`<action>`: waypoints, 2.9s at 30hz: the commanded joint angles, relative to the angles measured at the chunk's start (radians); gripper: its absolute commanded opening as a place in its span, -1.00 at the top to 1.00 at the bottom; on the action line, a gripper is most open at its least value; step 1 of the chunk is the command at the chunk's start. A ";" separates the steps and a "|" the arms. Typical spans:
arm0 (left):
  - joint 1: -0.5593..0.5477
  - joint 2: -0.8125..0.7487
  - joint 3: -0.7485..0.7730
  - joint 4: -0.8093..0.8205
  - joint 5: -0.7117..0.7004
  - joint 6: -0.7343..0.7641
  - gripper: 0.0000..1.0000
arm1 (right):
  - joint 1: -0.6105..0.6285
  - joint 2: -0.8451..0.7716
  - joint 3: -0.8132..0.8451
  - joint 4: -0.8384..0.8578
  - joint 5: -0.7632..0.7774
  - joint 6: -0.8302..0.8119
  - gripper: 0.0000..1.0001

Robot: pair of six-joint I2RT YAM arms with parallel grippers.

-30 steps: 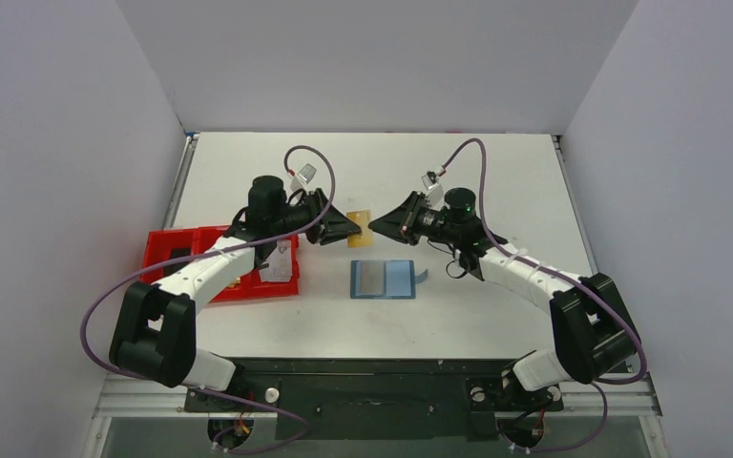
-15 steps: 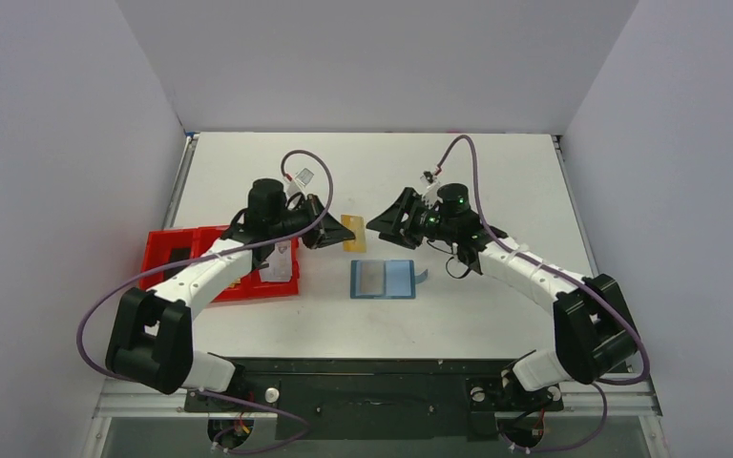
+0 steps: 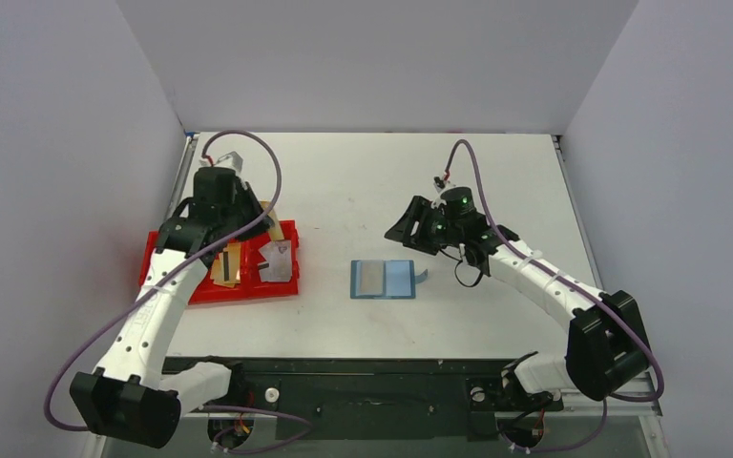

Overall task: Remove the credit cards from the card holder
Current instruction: Place the credit card in the storage box.

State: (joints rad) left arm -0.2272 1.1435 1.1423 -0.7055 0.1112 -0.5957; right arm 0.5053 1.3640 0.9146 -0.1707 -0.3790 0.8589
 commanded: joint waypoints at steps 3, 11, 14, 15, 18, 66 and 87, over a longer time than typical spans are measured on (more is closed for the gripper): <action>0.039 -0.006 0.081 -0.284 -0.521 0.158 1.00 | 0.002 -0.043 -0.005 -0.029 0.048 -0.068 -0.09; 0.088 0.060 0.025 -0.265 -0.718 0.190 1.00 | 0.004 -0.055 -0.034 -0.025 0.029 -0.095 -0.09; 0.095 0.097 0.002 -0.234 -0.709 0.184 1.00 | 0.004 -0.071 -0.046 -0.014 0.029 -0.100 -0.09; 0.099 0.119 -0.004 -0.212 -0.706 0.182 1.00 | 0.005 -0.072 -0.050 -0.013 0.025 -0.100 -0.09; 0.111 0.156 -0.034 -0.162 -0.664 0.178 1.00 | 0.006 -0.084 -0.057 -0.013 0.010 -0.101 -0.09; 0.227 0.004 -0.172 0.089 -0.202 0.139 0.14 | 0.080 -0.077 -0.063 -0.071 0.070 -0.132 -0.10; -0.230 0.073 -0.264 0.356 0.071 -0.089 0.05 | 0.304 0.317 0.147 -0.121 0.454 -0.083 -0.08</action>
State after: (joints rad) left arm -0.4320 1.2007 0.8936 -0.4549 0.1452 -0.6472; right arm 0.7818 1.6318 0.9977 -0.2775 -0.0357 0.7547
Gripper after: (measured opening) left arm 0.474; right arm 0.545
